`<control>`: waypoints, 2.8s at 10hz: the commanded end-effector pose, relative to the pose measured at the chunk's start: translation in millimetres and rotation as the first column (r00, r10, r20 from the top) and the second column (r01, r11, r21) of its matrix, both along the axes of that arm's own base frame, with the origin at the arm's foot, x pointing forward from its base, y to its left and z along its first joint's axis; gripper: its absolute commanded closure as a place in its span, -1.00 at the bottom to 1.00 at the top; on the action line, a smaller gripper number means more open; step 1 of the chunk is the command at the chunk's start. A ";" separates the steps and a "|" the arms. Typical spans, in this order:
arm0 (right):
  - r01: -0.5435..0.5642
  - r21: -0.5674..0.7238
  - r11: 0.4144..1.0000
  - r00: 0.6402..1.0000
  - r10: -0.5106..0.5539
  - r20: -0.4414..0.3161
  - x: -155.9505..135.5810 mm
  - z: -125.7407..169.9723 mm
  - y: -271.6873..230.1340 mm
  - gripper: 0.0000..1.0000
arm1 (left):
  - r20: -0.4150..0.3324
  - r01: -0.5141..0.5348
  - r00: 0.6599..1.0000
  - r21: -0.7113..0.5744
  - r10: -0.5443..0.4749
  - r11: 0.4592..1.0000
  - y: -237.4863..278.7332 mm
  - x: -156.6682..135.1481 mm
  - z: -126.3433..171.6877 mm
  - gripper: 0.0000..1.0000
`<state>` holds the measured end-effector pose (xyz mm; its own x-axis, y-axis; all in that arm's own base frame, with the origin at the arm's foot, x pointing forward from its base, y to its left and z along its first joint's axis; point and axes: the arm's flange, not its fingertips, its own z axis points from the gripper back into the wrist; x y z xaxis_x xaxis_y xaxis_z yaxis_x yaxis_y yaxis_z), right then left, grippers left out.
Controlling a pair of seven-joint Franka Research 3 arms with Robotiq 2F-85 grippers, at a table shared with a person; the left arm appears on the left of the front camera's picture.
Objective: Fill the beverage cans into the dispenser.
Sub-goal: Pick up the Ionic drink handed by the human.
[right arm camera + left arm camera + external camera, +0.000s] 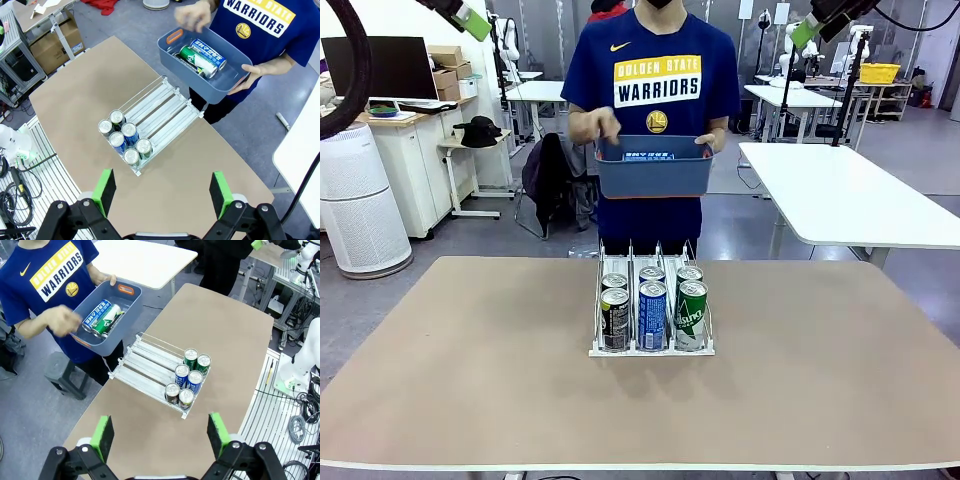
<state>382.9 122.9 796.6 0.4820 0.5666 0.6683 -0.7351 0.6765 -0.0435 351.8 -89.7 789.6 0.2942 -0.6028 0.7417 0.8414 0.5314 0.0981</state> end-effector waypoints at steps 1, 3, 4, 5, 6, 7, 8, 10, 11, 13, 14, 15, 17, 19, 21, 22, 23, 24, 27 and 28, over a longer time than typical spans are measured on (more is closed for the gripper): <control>-0.002 0.022 1.000 1.000 0.002 -0.008 -0.1 -0.2 0.8 -1.00 | 0.001 0.000 1.000 -0.006 0.000 1.000 1.4 -0.5 0.6 -1.00; -0.002 0.022 1.000 1.000 0.002 -0.008 -0.1 -0.2 0.8 -1.00 | 0.001 0.000 1.000 -0.006 0.000 1.000 1.4 -0.5 0.6 -1.00; -0.002 0.022 1.000 1.000 0.002 -0.008 -0.1 -0.2 0.8 -1.00 | 0.001 0.000 1.000 -0.006 0.000 1.000 1.4 -0.5 0.6 -1.00; -0.002 0.022 1.000 1.000 0.002 -0.008 -0.1 -0.2 0.8 -1.00 | 0.001 0.000 1.000 -0.006 0.000 1.000 1.4 -0.5 0.6 -1.00; -0.002 0.022 1.000 1.000 0.002 -0.008 -0.1 -0.2 0.8 -1.00 | 0.001 0.000 1.000 -0.006 0.000 1.000 1.4 -0.5 0.6 -1.00; -0.002 0.022 1.000 1.000 0.002 -0.008 -0.1 -0.2 0.8 -1.00 | 0.001 0.000 1.000 -0.006 0.000 1.000 1.4 -0.5 0.6 -1.00; -0.002 0.022 1.000 1.000 0.002 -0.008 -0.1 -0.2 0.8 -1.00 | 0.001 0.000 1.000 -0.006 0.000 1.000 1.4 -0.5 0.6 -1.00; -0.002 0.022 1.000 1.000 0.002 -0.008 -0.1 -0.2 0.8 -1.00 | 0.001 0.000 1.000 -0.006 0.000 1.000 1.4 -0.5 0.6 -1.00; -0.002 0.022 1.000 1.000 0.002 -0.008 -0.1 -0.2 0.8 -1.00 | 0.001 0.000 1.000 -0.006 0.000 1.000 1.4 -0.5 0.6 -1.00; -0.002 0.022 1.000 1.000 0.002 -0.008 -0.1 -0.2 0.8 -1.00 | 0.001 0.000 1.000 -0.006 0.000 1.000 1.4 -0.5 0.6 -1.00; -0.002 0.022 1.000 1.000 0.002 -0.008 -0.1 -0.2 0.8 -1.00 | 0.001 0.000 1.000 -0.006 0.000 1.000 1.4 -0.5 0.6 -1.00; -0.002 0.022 1.000 1.000 0.002 -0.008 -0.1 -0.2 0.8 -1.00 | 0.001 0.000 1.000 -0.006 0.000 1.000 1.4 -0.5 0.6 -1.00; -0.002 0.022 1.000 1.000 0.002 -0.008 -0.1 -0.2 0.8 -1.00 | 0.001 0.000 1.000 -0.006 0.000 1.000 1.4 -0.5 0.6 -1.00; -0.002 0.022 1.000 1.000 0.002 -0.008 -0.1 -0.2 0.8 -1.00 | 0.001 0.000 1.000 -0.006 0.000 1.000 1.4 -0.5 0.6 -1.00; -0.002 0.022 1.000 1.000 0.002 -0.008 -0.1 -0.2 0.8 -1.00 | 0.001 0.000 1.000 -0.006 0.000 1.000 1.4 -0.5 0.6 -1.00; -0.002 0.022 1.000 1.000 0.002 -0.008 -0.1 -0.2 0.8 -1.00 | 0.001 0.000 1.000 -0.006 0.000 1.000 1.4 -0.5 0.6 -1.00; -0.002 0.022 1.000 1.000 0.002 -0.008 -0.1 -0.2 0.8 -1.00 | 0.001 0.000 1.000 -0.006 0.000 1.000 1.4 -0.5 0.6 -1.00; -0.002 0.022 1.000 1.000 0.002 -0.008 -0.1 -0.2 0.8 -1.00 | 0.001 0.000 1.000 -0.006 0.000 1.000 1.4 -0.5 0.6 -1.00; -0.002 0.022 1.000 1.000 0.002 -0.008 -0.1 -0.2 0.8 -1.00 | 0.001 0.000 1.000 -0.006 0.000 1.000 1.4 -0.5 0.6 -1.00; -0.002 0.022 1.000 1.000 0.002 -0.008 -0.1 -0.2 0.8 -1.00 | 0.001 0.000 1.000 -0.006 0.000 1.000 1.4 -0.5 0.6 -1.00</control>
